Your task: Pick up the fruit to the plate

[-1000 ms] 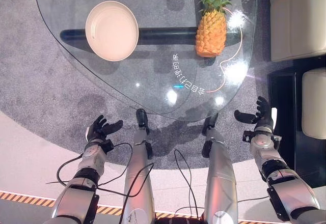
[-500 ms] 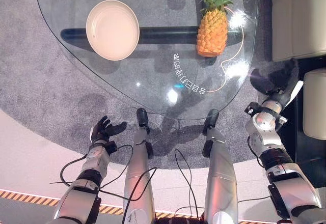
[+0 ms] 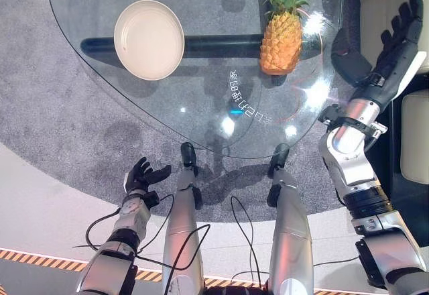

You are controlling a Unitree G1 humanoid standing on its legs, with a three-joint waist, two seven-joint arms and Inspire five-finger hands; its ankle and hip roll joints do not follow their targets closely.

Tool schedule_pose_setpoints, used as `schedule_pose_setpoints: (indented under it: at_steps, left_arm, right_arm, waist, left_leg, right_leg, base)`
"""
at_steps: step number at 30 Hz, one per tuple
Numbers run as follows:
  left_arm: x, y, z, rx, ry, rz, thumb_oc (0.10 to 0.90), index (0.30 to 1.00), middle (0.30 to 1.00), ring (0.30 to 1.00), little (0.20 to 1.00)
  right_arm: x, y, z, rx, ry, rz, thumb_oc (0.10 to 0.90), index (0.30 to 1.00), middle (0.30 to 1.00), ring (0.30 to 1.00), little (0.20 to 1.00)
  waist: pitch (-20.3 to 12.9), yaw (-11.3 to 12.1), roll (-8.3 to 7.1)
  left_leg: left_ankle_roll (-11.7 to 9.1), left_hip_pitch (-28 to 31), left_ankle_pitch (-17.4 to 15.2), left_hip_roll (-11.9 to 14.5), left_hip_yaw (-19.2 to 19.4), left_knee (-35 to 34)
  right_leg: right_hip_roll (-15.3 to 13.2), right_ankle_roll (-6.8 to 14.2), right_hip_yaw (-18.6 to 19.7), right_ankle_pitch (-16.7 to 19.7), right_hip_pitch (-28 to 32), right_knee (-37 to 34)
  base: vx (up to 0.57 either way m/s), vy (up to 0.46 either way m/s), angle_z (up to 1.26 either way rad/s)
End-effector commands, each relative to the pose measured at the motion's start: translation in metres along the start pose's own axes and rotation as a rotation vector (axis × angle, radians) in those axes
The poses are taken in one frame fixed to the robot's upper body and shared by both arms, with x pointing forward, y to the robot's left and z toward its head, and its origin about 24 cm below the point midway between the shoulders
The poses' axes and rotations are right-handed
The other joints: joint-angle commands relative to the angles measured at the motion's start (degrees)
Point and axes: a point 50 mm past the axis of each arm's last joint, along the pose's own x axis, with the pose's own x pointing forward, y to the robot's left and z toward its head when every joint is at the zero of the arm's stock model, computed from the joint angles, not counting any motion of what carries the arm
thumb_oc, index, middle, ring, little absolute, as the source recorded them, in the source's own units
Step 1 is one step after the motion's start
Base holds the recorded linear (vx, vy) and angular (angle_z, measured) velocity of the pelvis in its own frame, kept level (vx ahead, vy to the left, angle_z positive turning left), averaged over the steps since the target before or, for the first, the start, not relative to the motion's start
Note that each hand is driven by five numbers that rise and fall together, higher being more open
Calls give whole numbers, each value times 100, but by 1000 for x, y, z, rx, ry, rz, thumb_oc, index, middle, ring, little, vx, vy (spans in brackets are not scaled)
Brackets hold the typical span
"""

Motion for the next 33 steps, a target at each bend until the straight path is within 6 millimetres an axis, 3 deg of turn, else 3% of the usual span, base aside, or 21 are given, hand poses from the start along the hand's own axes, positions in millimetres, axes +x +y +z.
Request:
schedule_pose_setpoints:
  at_steps: [1, 9, 16, 19, 20, 22, 25, 29, 30, 32, 33]
  left_arm:
    - [-10, 29, -24, 45, 35, 76, 800, 900, 900, 900, 900]
    - [-11, 21, -29, 67, 49, 40, 800, 900, 900, 900, 900]
    - [-13, 16, -35, 78, 64, 20, 800, 900, 900, 900, 900]
    - [-16, 15, -41, 89, 78, 14, 800, 900, 900, 900, 900]
    - [-14, 12, -38, 87, 69, 9, 800, 900, 900, 900, 900]
    - [-16, 11, -42, 94, 80, 0, 800, 900, 900, 900, 900]
    - [-15, 7, -39, 95, 75, -11, 800, 900, 900, 900, 900]
    - [-16, 4, -44, 105, 90, -23, 800, 900, 900, 900, 900]
    - [-15, 2, -41, 102, 81, -27, 800, 900, 900, 900, 900]
    - [-15, -1, -42, 103, 85, -32, 800, 900, 900, 900, 900]
    - [-17, 0, -45, 109, 96, -33, 800, 900, 900, 900, 900]
  right_arm:
    - [10, 10, 41, 69, -179, 69, 800, 900, 900, 900, 900]
    - [8, 39, 35, 90, -43, 198, 800, 900, 900, 900, 900]
    - [9, 51, 33, 117, 28, 211, 800, 900, 900, 900, 900]
    - [9, 54, 30, 116, 64, 201, 800, 900, 900, 900, 900]
    - [12, 55, 32, 114, 61, 193, 800, 900, 900, 900, 900]
    - [12, 56, 29, 93, 78, 173, 800, 900, 900, 900, 900]
    - [19, 56, 31, 74, 73, 137, 800, 900, 900, 900, 900]
    - [25, 54, 27, 10, 69, 65, 800, 900, 900, 900, 900]
    - [28, 54, 29, 0, 57, 53, 800, 900, 900, 900, 900]
    - [31, 53, 27, -30, 61, 26, 800, 900, 900, 900, 900]
    - [31, 51, 23, -52, 69, 13, 800, 900, 900, 900, 900]
  waist:
    - [-126, 9, 79]
    - [-126, 106, 140]
    - [-126, 183, 224]
    - [-126, 218, 253]
    - [-126, 216, 257]
    - [-126, 241, 295]
    - [-126, 257, 315]
    - [-126, 303, 362]
    - [-126, 302, 366]
    - [-126, 322, 390]
    - [-126, 340, 410]
  left_leg:
    - [-61, -123, -359, -77, -386, 510]
    - [-57, 18, -289, -93, -331, 392]
    - [-57, 134, -225, -102, -284, 281]
    - [-96, 317, -370, -87, -287, 289]
    - [-61, 189, -209, -108, -273, 257]
    - [-93, 338, -346, -95, -276, 268]
    - [-56, 226, -176, -110, -252, 220]
    - [-95, 394, -310, -99, -267, 214]
    - [-55, 256, -149, -116, -257, 176]
    - [-49, 277, -145, -124, -263, 166]
    - [-84, 414, -298, -113, -275, 198]
  right_leg:
    - [-213, 220, -39, 52, 70, -80]
    - [-237, 194, -97, 68, 182, -138]
    - [-260, 176, -125, 77, 263, -174]
    - [-260, 223, -110, -89, 409, -95]
    - [-273, 164, -137, 65, 295, -148]
    - [-277, 216, -109, -86, 402, -70]
    - [-300, 161, -148, 81, 306, -141]
    - [-311, 223, -129, -69, 443, -75]
    - [-324, 167, -162, 95, 325, -143]
    - [-334, 168, -162, 96, 337, -134]
    - [-339, 229, -134, -57, 445, -60]
  base:
    - [0, 0, 0]
    - [0, 0, 0]
    - [0, 0, 0]
    - [45, 5, 2]
    - [-61, 18, 4]
    - [33, 11, 4]
    - [-45, 9, 0]
    - [32, 1, 2]
    - [-65, 11, 3]
    - [3, 3, 2]
    - [0, 0, 0]
